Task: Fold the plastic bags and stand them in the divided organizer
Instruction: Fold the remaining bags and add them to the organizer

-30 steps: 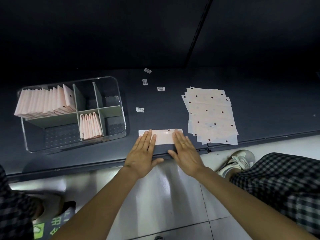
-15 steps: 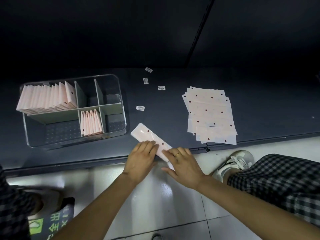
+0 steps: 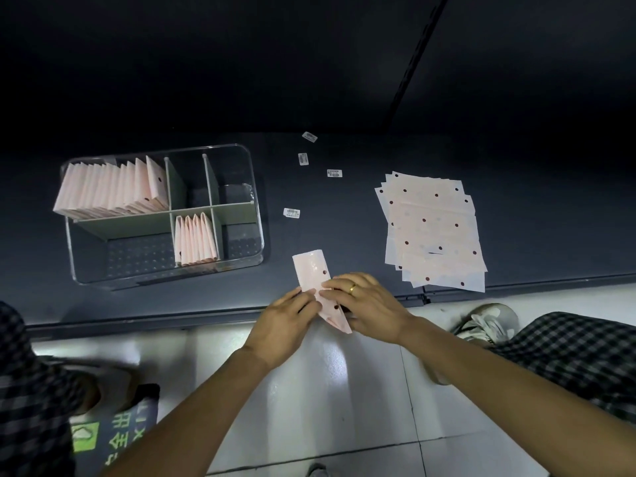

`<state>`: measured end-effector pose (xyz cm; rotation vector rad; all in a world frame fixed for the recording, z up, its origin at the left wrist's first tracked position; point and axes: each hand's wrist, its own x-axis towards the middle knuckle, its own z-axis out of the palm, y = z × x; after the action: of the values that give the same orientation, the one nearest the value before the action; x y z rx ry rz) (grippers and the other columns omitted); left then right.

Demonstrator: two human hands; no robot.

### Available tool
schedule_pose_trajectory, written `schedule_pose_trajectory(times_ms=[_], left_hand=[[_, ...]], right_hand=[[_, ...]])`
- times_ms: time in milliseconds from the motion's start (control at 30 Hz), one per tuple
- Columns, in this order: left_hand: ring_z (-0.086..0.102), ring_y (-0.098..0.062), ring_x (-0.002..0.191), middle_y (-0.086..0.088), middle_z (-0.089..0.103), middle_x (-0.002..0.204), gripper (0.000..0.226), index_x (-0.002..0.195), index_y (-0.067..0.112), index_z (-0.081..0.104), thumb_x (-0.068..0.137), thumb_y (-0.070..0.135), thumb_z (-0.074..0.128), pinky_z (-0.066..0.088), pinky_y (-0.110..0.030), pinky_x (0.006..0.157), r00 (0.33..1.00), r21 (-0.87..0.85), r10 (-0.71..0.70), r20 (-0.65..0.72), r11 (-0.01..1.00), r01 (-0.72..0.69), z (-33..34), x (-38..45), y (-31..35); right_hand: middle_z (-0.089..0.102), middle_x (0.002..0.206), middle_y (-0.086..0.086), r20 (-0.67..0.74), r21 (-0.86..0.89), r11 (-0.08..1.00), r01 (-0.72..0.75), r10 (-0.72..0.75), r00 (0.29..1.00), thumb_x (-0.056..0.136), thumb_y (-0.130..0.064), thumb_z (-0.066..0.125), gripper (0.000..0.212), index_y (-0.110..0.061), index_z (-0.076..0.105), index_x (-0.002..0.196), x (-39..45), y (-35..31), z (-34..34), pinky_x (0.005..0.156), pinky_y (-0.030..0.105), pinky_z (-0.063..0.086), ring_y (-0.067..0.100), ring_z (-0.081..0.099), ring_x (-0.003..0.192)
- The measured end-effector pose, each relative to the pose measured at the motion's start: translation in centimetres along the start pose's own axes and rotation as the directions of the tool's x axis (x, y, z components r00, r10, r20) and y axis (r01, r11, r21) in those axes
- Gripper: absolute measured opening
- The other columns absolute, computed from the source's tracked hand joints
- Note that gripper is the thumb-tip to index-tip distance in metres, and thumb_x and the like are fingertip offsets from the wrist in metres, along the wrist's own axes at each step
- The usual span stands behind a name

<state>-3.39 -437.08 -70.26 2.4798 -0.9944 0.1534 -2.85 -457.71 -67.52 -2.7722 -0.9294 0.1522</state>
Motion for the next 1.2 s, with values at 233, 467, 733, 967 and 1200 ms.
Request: schedule_pose_trajectory(times_ms=[233,467,733,967,1200], left_hand=[[0.053,-0.015,0.100,0.000,0.066,0.098,0.026,0.101,0.012,0.066,0.077,0.014,0.076,0.038,-0.025,0.084,0.979,-0.156,-0.199,-0.033,0.969,0.192,0.0,-0.8,-0.1],[0.052,-0.028,0.086,-0.008,0.064,0.076,0.019,0.083,0.006,0.067,0.086,0.025,0.067,0.037,-0.033,0.073,0.780,-0.240,-0.619,0.095,0.746,0.621,0.2,2.3,0.1],[0.057,-0.023,0.081,0.001,0.066,0.074,0.018,0.085,0.017,0.060,0.090,0.034,0.061,0.032,-0.029,0.060,0.637,-0.307,-0.756,0.152,0.576,0.757,-0.1,3.7,-0.4],[0.057,-0.029,0.099,-0.006,0.063,0.105,0.025,0.108,0.010,0.061,0.086,0.020,0.067,0.043,-0.040,0.085,0.809,-0.203,-0.583,-0.079,0.804,0.559,-0.8,3.5,0.5],[-0.004,-0.024,0.146,-0.011,-0.007,0.156,0.076,0.148,0.003,0.000,0.097,0.053,0.028,-0.015,-0.038,0.114,0.916,0.225,-0.209,0.343,0.965,0.136,0.6,2.4,0.4]], right_hand=[[0.068,0.107,-0.003,-0.081,0.294,0.937,-0.187,0.219,0.972,0.080,-0.005,0.067,0.023,-0.016,0.074,0.099,0.8,-0.5,0.6,0.085,0.033,0.039,0.024,0.056,0.096],[0.054,0.062,-0.007,0.086,0.695,0.483,-0.533,0.681,0.728,0.079,-0.012,0.074,0.009,-0.003,0.072,0.081,2.2,-2.0,0.5,0.057,0.008,0.034,0.002,0.046,0.059],[0.072,0.087,0.007,0.213,0.629,0.351,-0.694,0.780,0.588,0.087,-0.025,0.067,0.021,-0.005,0.072,0.084,3.5,-1.5,0.5,0.074,0.023,0.044,0.016,0.063,0.080],[0.071,0.084,0.008,0.284,0.554,0.304,-0.775,0.806,0.519,0.088,-0.028,0.064,0.022,-0.008,0.071,0.082,4.3,-1.4,0.4,0.072,0.025,0.045,0.021,0.063,0.083],[0.072,0.088,0.011,0.298,0.536,0.314,-0.784,0.798,0.524,0.088,-0.027,0.063,0.025,-0.004,0.071,0.084,4.4,-1.2,0.3,0.074,0.026,0.046,0.023,0.065,0.086]])
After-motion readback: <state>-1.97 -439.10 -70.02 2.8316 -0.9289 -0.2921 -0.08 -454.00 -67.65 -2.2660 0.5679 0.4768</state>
